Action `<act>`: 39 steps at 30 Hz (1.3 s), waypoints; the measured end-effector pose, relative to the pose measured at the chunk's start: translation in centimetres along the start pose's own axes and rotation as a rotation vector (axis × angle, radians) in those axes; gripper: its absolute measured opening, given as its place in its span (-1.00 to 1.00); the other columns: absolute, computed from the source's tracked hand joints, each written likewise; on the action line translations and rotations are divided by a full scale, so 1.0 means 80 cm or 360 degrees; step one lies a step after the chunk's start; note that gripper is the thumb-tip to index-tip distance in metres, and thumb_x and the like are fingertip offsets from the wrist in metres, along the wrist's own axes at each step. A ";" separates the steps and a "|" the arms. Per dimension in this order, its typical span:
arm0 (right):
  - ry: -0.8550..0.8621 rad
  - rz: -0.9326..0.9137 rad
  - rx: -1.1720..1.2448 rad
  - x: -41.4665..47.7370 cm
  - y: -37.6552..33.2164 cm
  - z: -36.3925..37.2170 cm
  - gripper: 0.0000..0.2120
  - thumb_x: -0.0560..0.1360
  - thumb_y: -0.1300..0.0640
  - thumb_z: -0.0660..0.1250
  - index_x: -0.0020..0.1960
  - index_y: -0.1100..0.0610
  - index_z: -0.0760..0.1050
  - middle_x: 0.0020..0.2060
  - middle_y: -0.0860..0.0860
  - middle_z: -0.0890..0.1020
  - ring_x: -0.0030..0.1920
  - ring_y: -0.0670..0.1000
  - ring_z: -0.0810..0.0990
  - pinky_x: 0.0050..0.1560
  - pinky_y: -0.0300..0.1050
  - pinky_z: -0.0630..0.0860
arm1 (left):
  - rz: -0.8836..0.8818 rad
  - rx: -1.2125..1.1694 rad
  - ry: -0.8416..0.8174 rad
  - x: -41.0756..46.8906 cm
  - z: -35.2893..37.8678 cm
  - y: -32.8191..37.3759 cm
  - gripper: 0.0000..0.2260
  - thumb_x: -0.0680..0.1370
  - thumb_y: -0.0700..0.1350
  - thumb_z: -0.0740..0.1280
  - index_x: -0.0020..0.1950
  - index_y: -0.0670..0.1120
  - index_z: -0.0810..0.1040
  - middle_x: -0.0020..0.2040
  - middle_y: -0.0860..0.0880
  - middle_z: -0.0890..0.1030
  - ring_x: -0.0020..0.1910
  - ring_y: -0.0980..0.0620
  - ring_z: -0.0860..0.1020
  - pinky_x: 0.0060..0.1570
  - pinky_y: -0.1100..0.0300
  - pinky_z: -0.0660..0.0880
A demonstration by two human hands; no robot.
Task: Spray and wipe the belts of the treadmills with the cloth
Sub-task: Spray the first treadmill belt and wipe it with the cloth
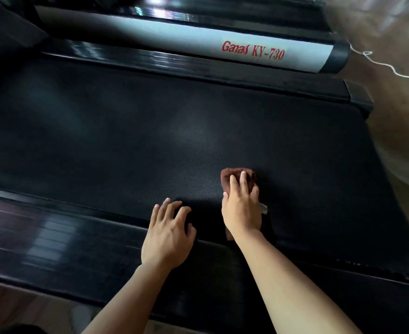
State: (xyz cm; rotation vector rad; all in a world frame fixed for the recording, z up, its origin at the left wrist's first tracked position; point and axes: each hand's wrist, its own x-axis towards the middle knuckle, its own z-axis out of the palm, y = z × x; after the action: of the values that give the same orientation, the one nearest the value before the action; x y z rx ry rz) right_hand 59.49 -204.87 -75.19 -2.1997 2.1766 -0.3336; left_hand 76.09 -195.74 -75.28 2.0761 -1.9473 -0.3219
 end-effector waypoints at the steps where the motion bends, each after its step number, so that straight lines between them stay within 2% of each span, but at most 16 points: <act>1: 0.0015 -0.0001 -0.0011 0.000 0.000 -0.002 -0.51 0.41 0.08 0.50 0.32 0.15 0.55 0.38 0.20 0.49 0.14 0.39 0.54 0.02 0.29 0.56 | 0.0005 0.0001 0.0001 0.000 -0.001 0.000 -0.64 0.55 0.06 0.18 0.32 0.05 0.48 0.41 0.01 0.44 0.55 -0.07 0.21 0.58 -0.03 0.02; 3: 0.0048 -0.0022 0.0015 0.000 0.001 -0.003 -0.55 0.43 0.12 0.48 0.30 0.16 0.56 0.36 0.20 0.51 0.11 0.37 0.56 0.02 0.25 0.57 | 0.0011 -0.0001 0.0013 0.000 -0.002 0.000 -0.63 0.54 0.07 0.17 0.31 0.05 0.49 0.40 0.01 0.45 0.55 -0.08 0.22 0.58 -0.04 0.02; 6: 0.0090 -0.0037 0.0128 0.001 0.005 -0.001 -0.58 0.47 0.18 0.42 0.32 0.19 0.53 0.38 0.19 0.49 0.13 0.34 0.54 0.11 0.21 0.54 | 0.0016 -0.0005 0.0026 -0.001 -0.003 0.000 -0.62 0.52 0.07 0.15 0.29 0.04 0.51 0.38 0.01 0.47 0.53 -0.10 0.25 0.57 -0.06 0.06; 11: 0.0021 -0.0124 0.0285 -0.005 0.002 -0.008 -0.61 0.59 0.20 0.27 0.41 0.18 0.45 0.47 0.10 0.40 0.31 0.25 0.45 0.31 0.16 0.44 | 0.0005 -0.0088 0.0037 0.000 -0.005 -0.003 -0.62 0.49 0.06 0.17 0.24 0.02 0.55 0.33 -0.03 0.52 0.50 -0.16 0.32 0.53 -0.13 0.14; 13: 0.0023 -0.0161 0.0336 -0.010 -0.006 -0.013 -0.63 0.61 0.20 0.24 0.41 0.17 0.44 0.48 0.09 0.39 0.34 0.22 0.43 0.32 0.13 0.43 | -0.0011 -0.0182 0.0050 0.001 -0.008 -0.005 -0.60 0.48 0.06 0.13 0.21 0.00 0.58 0.31 -0.04 0.54 0.48 -0.19 0.34 0.50 -0.16 0.15; 17: -0.0017 -0.0242 0.0457 -0.017 -0.035 -0.014 -0.62 0.62 0.17 0.23 0.43 0.16 0.43 0.50 0.05 0.36 0.39 0.20 0.39 0.33 0.14 0.44 | -0.0059 -0.0359 0.0073 0.008 -0.029 -0.023 -0.71 0.53 -0.08 0.30 0.24 -0.03 0.58 0.31 -0.03 0.53 0.51 -0.15 0.29 0.51 -0.10 0.13; 20: -0.0073 -0.0294 0.0561 -0.018 -0.069 -0.014 -0.60 0.63 0.16 0.22 0.45 0.15 0.40 0.52 0.01 0.32 0.43 0.17 0.34 0.35 0.14 0.42 | -0.0087 -0.0406 0.0122 0.014 -0.054 -0.055 -0.70 0.54 -0.15 0.37 0.27 -0.05 0.57 0.29 -0.02 0.54 0.47 -0.12 0.32 0.49 -0.02 0.22; 23: -0.0094 -0.0393 0.0627 -0.019 -0.111 -0.014 -0.60 0.62 0.17 0.24 0.45 0.14 0.41 0.52 0.00 0.32 0.44 0.16 0.34 0.32 0.17 0.45 | -0.0150 -0.0408 0.0162 0.019 -0.084 -0.100 -0.70 0.54 -0.14 0.36 0.27 -0.04 0.56 0.24 -0.01 0.56 0.35 -0.11 0.43 0.37 0.09 0.34; 31: -0.0212 -0.0659 0.0732 -0.024 -0.237 -0.004 -0.58 0.60 0.18 0.26 0.45 0.15 0.41 0.53 0.03 0.32 0.46 0.15 0.32 0.31 0.23 0.45 | -0.0402 -0.0402 0.0313 0.004 -0.167 -0.208 -0.79 0.58 -0.10 0.33 0.21 -0.01 0.57 0.15 0.01 0.60 0.17 -0.05 0.52 0.20 0.14 0.41; 35: -0.0306 -0.0792 0.0754 -0.032 -0.302 0.003 -0.57 0.61 0.16 0.24 0.47 0.12 0.38 0.54 0.00 0.28 0.48 0.12 0.27 0.31 0.24 0.44 | -0.0592 -0.0444 0.0467 -0.017 -0.196 -0.254 -0.83 0.57 -0.10 0.35 0.15 0.02 0.59 0.07 0.09 0.61 0.04 0.04 0.55 0.11 0.15 0.45; 39: -0.0402 -0.0957 0.0772 -0.049 -0.364 0.008 -0.56 0.62 0.14 0.21 0.49 0.10 0.34 0.56 -0.02 0.25 0.50 0.13 0.23 0.34 0.24 0.41 | -0.0791 -0.0476 0.0670 -0.043 -0.228 -0.303 -0.84 0.55 -0.14 0.39 0.11 -0.02 0.62 0.00 0.08 0.65 -0.05 0.06 0.58 0.03 0.22 0.42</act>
State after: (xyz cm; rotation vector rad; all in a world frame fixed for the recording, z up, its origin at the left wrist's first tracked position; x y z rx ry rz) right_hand 88.30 -200.44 -71.37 -2.3695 1.1212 -0.4958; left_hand 104.88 -190.12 -66.71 2.1766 -1.0673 -0.2291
